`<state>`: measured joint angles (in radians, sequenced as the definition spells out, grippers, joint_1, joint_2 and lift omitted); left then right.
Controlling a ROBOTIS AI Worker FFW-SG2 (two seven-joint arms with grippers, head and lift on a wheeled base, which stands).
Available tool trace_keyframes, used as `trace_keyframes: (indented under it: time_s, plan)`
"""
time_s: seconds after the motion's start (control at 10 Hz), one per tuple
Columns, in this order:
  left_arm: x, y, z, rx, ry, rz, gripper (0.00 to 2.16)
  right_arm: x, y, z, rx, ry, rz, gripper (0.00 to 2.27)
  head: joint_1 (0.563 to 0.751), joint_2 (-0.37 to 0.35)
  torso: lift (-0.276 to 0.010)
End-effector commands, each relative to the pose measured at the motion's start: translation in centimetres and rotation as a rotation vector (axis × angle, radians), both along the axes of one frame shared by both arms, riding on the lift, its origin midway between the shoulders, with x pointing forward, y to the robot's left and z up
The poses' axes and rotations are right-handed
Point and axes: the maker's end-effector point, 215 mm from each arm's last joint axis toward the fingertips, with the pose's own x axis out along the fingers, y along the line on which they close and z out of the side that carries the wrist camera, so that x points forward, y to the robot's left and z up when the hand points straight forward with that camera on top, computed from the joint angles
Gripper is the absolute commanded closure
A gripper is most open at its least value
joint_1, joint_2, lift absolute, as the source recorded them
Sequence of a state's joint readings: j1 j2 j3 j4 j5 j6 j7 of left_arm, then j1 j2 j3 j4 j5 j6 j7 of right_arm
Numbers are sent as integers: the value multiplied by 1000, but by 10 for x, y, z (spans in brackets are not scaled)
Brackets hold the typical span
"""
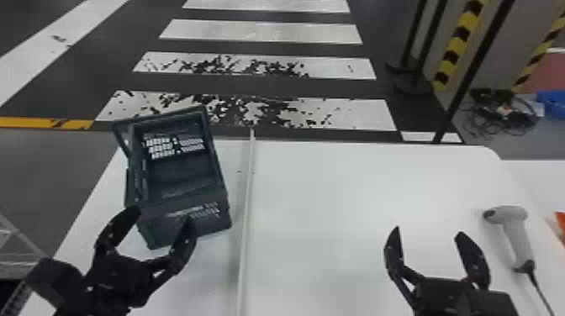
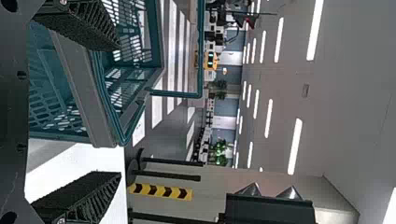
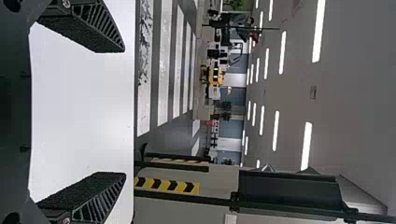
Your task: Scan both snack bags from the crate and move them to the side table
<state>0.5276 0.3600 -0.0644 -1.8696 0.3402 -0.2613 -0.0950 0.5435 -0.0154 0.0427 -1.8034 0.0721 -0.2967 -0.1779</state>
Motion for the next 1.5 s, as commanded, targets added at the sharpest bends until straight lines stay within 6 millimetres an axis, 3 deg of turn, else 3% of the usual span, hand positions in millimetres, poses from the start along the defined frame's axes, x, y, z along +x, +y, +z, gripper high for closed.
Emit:
trace_keyframes:
  time_s: [0.0, 1.4]
  plan:
    - [-1, 6, -1, -3, 3, 16, 33, -3, 1, 1, -2, -1, 1, 46, 695, -2, -99]
    - [-7, 6, -11, -32, 18, 41, 33, -8, -7, 6, 10, -30, -25, 46, 695, -2, -99]
